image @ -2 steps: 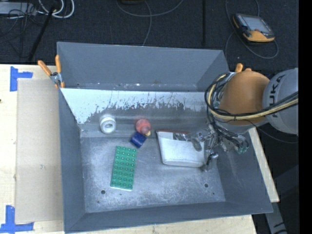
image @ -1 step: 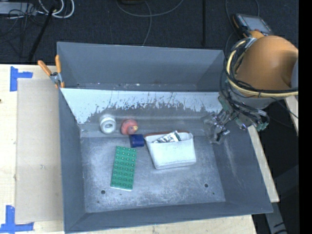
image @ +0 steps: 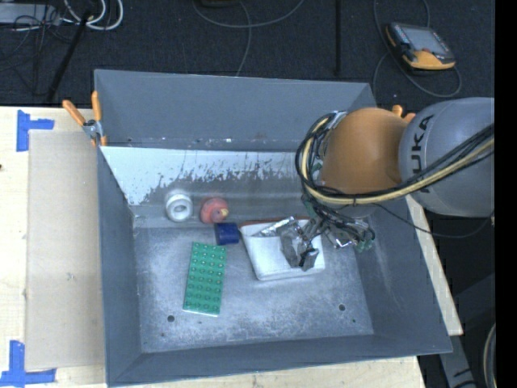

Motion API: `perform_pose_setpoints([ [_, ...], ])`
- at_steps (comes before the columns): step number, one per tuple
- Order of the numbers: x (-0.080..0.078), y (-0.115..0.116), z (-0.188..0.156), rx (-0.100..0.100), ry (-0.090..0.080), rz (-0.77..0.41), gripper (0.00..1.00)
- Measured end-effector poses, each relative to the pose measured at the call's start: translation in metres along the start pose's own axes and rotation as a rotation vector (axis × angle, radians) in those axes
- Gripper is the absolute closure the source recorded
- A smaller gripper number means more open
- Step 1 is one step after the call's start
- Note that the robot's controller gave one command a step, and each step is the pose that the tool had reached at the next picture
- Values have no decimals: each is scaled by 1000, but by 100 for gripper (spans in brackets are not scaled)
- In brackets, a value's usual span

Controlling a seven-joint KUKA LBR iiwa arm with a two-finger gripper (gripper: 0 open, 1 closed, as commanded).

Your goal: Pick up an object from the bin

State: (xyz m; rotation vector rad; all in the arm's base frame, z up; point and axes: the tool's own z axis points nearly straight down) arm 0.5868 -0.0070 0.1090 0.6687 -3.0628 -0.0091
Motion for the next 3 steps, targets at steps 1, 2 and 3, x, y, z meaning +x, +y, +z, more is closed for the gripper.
perform_pose_setpoints([
  [1,0,-4,-5,6,-5,7,0],
  [2,-28,5,43,1,8,-61,0],
  [3,-26,5,41,-1,12,-56,100],
])
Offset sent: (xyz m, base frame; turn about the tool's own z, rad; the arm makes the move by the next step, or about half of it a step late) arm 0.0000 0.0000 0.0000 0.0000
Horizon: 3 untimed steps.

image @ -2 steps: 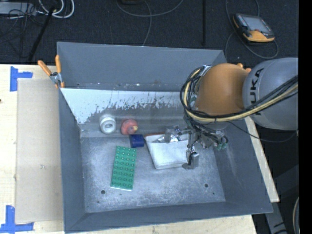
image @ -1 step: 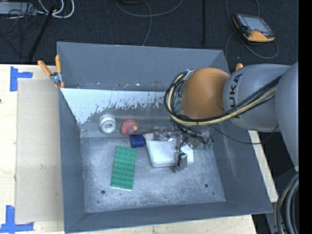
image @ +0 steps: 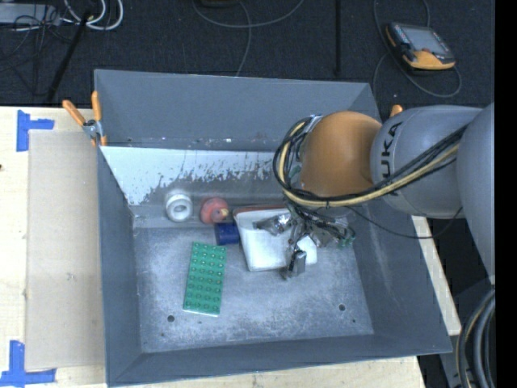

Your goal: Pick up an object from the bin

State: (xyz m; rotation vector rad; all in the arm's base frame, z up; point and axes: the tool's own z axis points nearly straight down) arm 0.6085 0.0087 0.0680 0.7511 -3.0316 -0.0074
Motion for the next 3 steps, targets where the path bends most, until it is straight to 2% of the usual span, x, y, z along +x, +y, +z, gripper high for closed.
perform_pose_setpoints([
  [1,25,45,-103,10,-21,-31,100],
  [2,19,39,-74,10,-12,-371,100],
  [3,-3,30,-151,17,-23,-381,100],
])
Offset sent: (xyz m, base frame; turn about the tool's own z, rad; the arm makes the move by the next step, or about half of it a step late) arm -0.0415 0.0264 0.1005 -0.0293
